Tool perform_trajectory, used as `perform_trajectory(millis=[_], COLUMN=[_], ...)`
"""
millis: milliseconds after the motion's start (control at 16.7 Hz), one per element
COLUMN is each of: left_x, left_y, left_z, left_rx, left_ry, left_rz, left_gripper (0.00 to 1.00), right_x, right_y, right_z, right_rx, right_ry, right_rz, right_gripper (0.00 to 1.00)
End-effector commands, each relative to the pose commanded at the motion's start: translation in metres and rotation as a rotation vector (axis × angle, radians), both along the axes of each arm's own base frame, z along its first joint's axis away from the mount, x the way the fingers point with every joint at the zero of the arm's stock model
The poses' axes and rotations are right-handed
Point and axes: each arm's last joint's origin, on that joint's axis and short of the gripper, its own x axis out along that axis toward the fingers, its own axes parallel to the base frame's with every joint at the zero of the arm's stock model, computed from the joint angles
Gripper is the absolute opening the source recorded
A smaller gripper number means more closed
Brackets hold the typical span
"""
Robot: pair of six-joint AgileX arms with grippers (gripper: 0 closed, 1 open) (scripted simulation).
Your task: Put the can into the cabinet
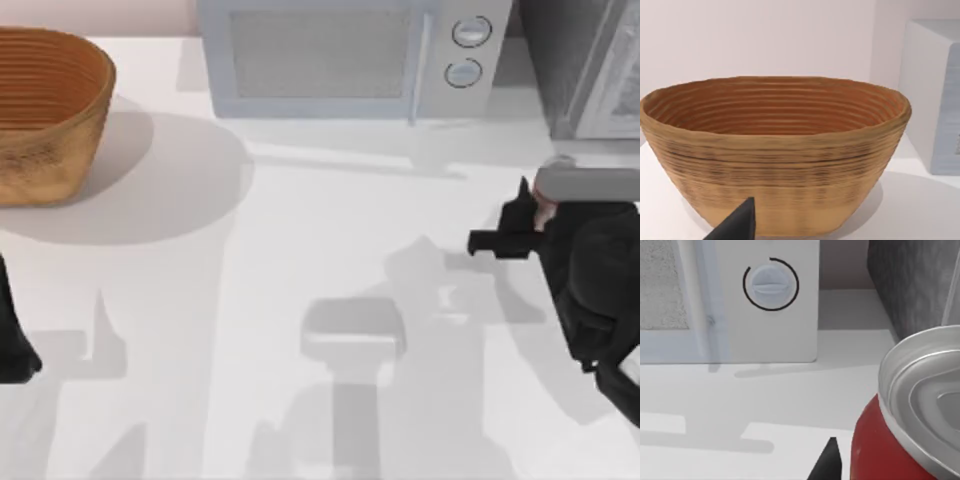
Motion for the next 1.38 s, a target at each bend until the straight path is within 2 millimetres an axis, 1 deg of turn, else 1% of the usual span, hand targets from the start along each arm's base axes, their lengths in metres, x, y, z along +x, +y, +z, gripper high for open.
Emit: perform_trajectory(millis=[180,360,540,660,1020,1200,1380], left_x=[0.000,0.000,0.000,0.000,0.000,0.000,0.000], left_y=[0.000,0.000,0.000,0.000,0.000,0.000,0.000], left_z=[0.000,0.000,0.000,0.000,0.000,0.000,0.000], left_rx=[0.000,0.000,0.000,0.000,0.000,0.000,0.000], left_ry=[0.000,0.000,0.000,0.000,0.000,0.000,0.000], left_rz=[0.000,0.000,0.000,0.000,0.000,0.000,0.000], left_gripper=[1.00,1.00,1.00,1.00,1.00,1.00,1.00], right_x=[0.000,-0.005,-0.011,-0.013,-0.014,-0.025,-0.046], right_y=[0.001,-0.001,-0.004,-0.005,-0.007,-0.021,-0.043], right_z=[0.035,0.069,0.095,0.101,0.101,0.112,0.126], right_rx=[-0.009,-0.014,-0.010,-0.008,-0.007,0.000,0.009], right_ry=[0.017,0.024,0.012,0.007,0.008,-0.011,-0.043], right_rz=[0.003,0.005,0.006,0.006,0.002,-0.006,-0.010], right_gripper=[0.00,0.00,0.00,0.00,0.00,0.00,0.00])
